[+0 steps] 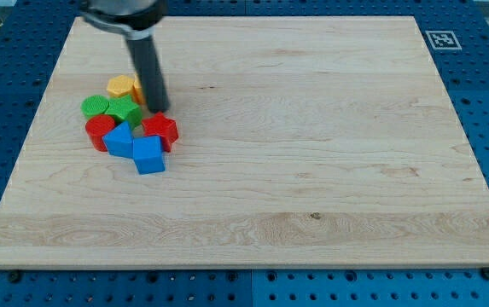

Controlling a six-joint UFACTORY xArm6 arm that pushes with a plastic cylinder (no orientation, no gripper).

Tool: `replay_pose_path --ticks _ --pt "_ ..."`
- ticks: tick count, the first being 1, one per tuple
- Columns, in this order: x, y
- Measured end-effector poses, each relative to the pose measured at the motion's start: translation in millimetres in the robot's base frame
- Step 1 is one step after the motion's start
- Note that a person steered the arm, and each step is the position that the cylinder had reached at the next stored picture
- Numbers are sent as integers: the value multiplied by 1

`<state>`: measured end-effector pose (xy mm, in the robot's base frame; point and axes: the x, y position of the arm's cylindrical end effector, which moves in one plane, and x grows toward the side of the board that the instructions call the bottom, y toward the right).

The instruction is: Push the blue blocksyellow blocks red star into the group of blocks

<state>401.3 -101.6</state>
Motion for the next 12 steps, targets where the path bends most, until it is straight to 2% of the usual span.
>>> replay_pose_path --ticks 1,2,3,6,12 --pt "22 68" --pt "69 77" --pt "105 50" --pt "110 0" --pt "79 -18"
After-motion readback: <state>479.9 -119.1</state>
